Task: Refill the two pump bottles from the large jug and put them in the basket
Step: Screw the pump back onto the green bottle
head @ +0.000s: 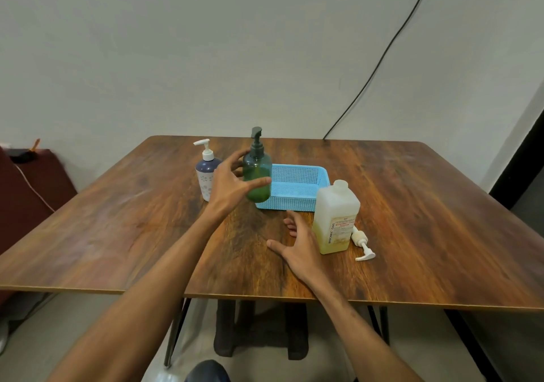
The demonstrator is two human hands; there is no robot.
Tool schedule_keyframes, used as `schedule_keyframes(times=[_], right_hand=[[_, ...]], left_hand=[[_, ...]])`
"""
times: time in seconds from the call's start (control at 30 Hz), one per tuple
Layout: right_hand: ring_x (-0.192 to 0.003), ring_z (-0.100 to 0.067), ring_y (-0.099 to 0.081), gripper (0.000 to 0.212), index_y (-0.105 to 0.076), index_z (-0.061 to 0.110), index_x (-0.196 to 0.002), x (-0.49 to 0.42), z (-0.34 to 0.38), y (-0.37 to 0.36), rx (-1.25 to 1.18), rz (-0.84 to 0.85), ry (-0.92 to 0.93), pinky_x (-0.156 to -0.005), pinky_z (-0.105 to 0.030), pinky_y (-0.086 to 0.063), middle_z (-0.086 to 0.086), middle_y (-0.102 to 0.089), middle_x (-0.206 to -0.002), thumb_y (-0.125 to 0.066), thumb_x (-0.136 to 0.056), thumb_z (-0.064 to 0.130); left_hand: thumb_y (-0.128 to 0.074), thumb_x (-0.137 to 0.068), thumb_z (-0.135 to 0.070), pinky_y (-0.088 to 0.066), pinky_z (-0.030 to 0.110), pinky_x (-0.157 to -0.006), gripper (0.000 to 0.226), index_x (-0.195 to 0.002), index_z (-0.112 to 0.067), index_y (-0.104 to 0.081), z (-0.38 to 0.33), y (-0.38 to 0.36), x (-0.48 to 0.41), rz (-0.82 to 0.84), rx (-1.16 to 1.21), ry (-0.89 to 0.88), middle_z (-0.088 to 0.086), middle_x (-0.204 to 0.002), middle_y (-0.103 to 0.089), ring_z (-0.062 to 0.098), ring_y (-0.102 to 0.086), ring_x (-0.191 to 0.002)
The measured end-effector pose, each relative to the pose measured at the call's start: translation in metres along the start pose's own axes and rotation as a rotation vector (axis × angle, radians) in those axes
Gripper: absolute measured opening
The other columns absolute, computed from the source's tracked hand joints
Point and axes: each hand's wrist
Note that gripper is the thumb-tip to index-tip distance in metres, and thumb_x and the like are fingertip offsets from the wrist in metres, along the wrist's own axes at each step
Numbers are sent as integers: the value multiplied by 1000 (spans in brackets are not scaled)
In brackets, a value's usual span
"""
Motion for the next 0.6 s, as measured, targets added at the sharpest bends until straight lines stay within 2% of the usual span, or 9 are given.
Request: schedule_keyframes(times=[0.33, 0.6], right_hand=[[-122, 5, -48, 82, -40, 34, -149, -3, -7, -4, 36, -16, 57, -106, -25, -43, 20, -51, -131, -84, -80, 36], [-123, 8, -47, 78, -42, 35, -148, -4, -8, -5, 43, -22, 80, -106, -23, -44, 18, -53, -134, -82, -82, 35]], left_hand=[[-93, -68, -26, -60, 44, -93, 80, -138, -15, -55, 20, -27, -48, 4, -8, 37, 7, -129, -66, 24, -67, -111], [-95, -64, -37, -59, 47, -94, 79, -132, -20, -58, 48, -47, -62, 41, -129, 58, 4, -125, -68, 24, -67, -111]])
Point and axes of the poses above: each hand's wrist, its own x-axis away from the middle knuckle, its own y-axis out of the back of the hand, z = x × y
